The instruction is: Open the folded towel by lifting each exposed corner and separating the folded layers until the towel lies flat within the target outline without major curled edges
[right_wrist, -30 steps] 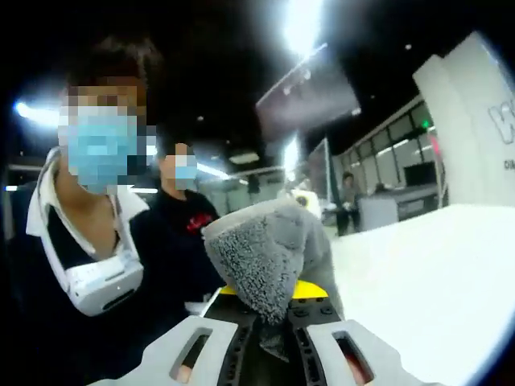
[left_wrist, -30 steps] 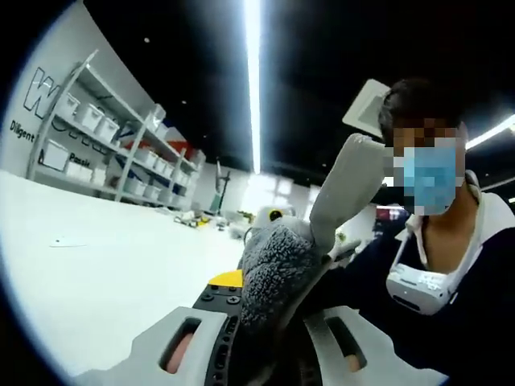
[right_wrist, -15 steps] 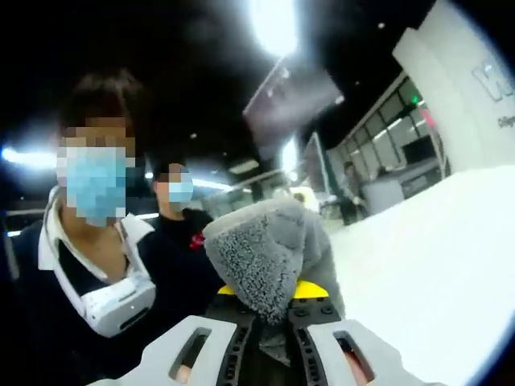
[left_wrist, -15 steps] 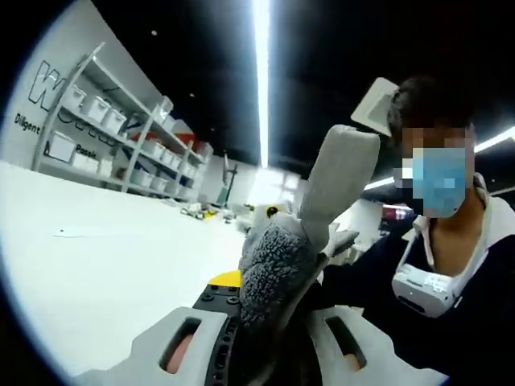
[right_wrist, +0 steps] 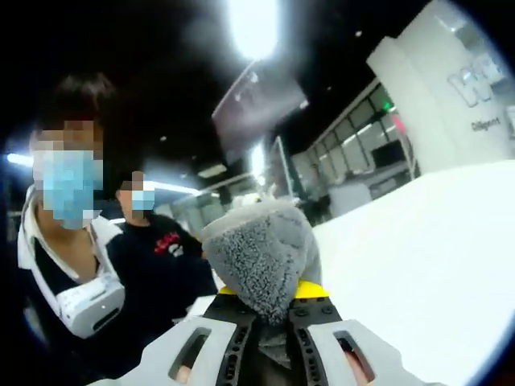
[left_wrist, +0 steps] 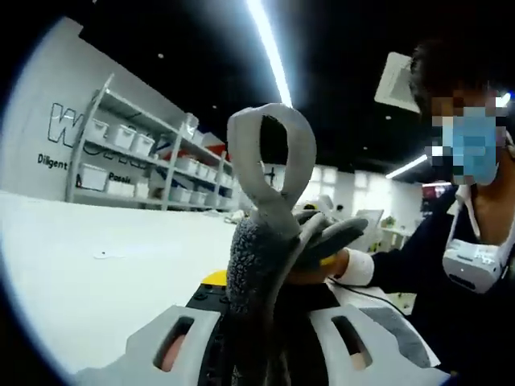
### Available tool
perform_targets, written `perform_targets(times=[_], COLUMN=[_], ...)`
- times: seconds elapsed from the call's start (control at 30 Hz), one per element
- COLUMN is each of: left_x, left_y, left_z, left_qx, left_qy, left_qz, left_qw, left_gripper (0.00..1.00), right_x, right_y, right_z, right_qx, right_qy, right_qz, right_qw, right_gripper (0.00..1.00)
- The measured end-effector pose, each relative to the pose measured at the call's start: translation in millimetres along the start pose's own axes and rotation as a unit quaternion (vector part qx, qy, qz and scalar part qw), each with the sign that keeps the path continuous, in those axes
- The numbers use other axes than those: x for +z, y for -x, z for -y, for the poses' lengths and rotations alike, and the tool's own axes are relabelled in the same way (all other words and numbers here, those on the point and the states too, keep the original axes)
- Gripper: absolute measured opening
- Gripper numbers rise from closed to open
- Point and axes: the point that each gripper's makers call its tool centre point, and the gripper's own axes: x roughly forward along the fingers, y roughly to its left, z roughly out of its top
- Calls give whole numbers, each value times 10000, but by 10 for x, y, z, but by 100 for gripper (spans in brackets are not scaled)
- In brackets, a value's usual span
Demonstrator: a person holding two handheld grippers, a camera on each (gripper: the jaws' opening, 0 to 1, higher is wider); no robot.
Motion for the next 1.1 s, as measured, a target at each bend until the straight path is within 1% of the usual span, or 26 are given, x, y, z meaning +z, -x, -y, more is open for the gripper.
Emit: perform_targets(times=[0.07,0.17,0.27,0.3,0.4,0.47,0.6,0.73,0.77,0.8,0.87,0.93,0.97,1.0,1.1], left_x=[0,-5,-19,-31,-64,-67,-55,-77,-88,-109,-144,-187,-209,-212,-221], left_y=[3,9,21,23,26,31,60,73,72,69,76,56,55,53,60], left_z=[-75,-80,-135,-155,-197,-222,-287,-334,-349,-370,-463,-482,-506,-513,-586], left_qx=[217,221,320,358,463,523,651,754,799,880,1200,1271,1349,1370,1575], left_qy=[-241,-257,-283,-304,-402,-452,-494,-503,-537,-583,-774,-773,-809,-819,-839], left_qz=[-7,-19,-58,-91,-192,-204,-202,-269,-300,-353,-466,-532,-583,-586,-582], left_qw=[9995,9994,9991,9989,9979,9974,9965,9955,9949,9938,9887,9874,9858,9854,9822], left_gripper=[20,20,20,20,21,21,23,23,23,23,25,25,25,26,29], right_x=[19,18,9,-4,-45,-51,-48,-73,-82,-90,-115,-132,-141,-145,-152], right_y=[11,20,27,31,29,23,33,23,23,32,34,20,17,18,32], right_z=[54,118,173,213,286,298,387,415,438,491,542,577,600,616,660], right_qx=[-127,-282,-409,-532,-759,-852,-1086,-1173,-1242,-1373,-1508,-1581,-1622,-1655,-1742], right_qy=[101,139,110,150,333,441,659,714,765,914,1092,1161,1180,1197,1236], right_qz=[32,36,67,52,-54,-45,-59,-70,-81,-126,-216,-260,-291,-298,-314], right_qw=[9999,9995,9991,9985,9965,9954,9919,9905,9893,9862,9823,9802,9792,9785,9764], right_gripper=[4,4,4,4,4,4,4,4,5,5,5,5,5,5,5])
